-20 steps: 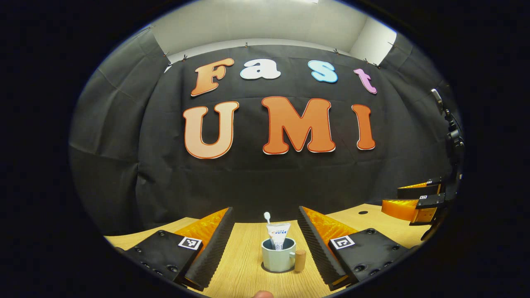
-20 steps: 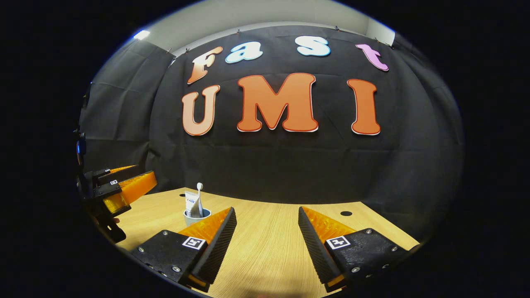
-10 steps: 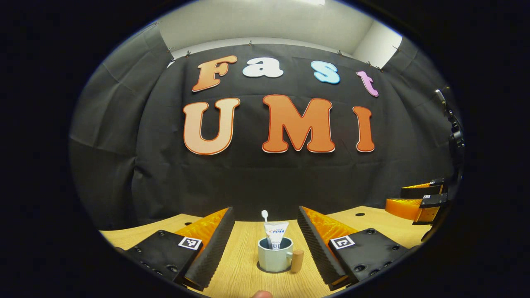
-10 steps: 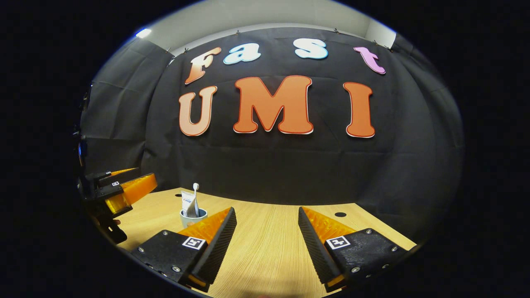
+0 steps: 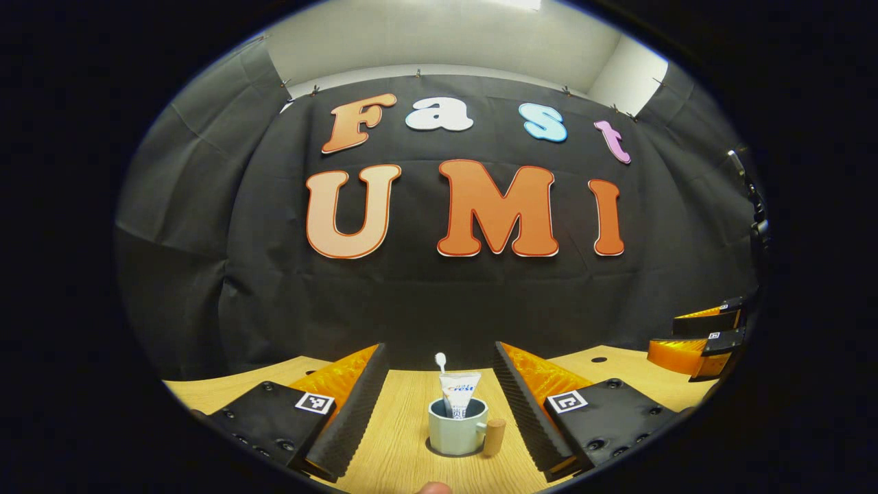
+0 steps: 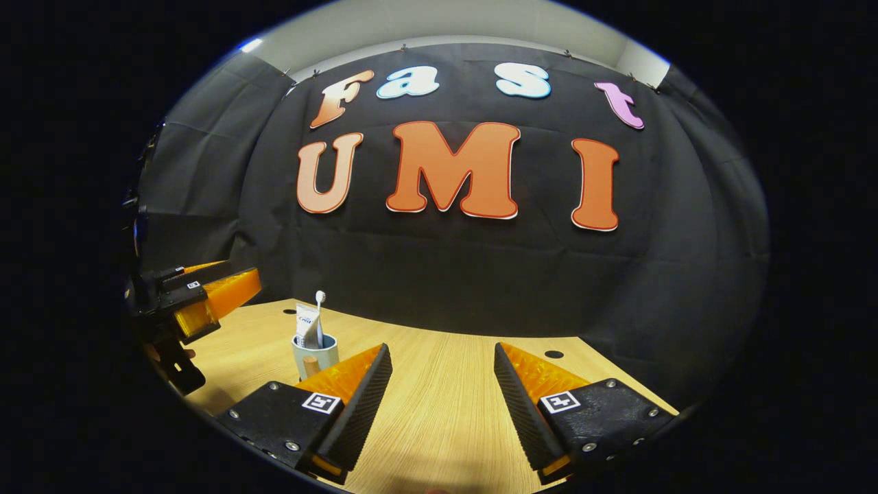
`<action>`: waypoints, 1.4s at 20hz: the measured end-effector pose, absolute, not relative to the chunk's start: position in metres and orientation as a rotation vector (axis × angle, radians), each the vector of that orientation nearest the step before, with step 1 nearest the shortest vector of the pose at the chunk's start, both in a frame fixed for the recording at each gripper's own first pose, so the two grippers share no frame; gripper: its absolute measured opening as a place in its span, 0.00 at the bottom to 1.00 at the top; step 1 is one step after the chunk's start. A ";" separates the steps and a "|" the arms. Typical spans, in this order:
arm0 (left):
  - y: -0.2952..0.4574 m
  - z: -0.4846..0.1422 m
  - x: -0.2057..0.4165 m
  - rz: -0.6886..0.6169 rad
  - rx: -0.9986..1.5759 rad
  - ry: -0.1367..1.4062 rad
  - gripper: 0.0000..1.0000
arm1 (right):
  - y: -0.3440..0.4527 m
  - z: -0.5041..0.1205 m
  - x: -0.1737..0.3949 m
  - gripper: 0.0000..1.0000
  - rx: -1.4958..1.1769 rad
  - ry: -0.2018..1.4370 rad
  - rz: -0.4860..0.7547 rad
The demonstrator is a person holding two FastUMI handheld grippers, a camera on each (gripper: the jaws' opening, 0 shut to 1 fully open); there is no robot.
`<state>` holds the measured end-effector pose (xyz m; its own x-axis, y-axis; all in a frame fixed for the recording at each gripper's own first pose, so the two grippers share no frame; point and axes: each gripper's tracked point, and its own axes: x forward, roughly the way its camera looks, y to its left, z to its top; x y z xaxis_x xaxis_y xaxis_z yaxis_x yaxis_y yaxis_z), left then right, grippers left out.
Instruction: Put the toothbrush and toothpaste on the desktop into the cup, then pick up the cup and place it on the coaster on the desktop.
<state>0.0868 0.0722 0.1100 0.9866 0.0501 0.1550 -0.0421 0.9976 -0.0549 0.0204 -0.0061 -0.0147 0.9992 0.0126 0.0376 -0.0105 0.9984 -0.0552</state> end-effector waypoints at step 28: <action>0.063 0.109 0.090 0.029 -0.019 -0.144 0.99 | -0.031 -0.012 0.017 0.89 -0.026 -0.046 -0.035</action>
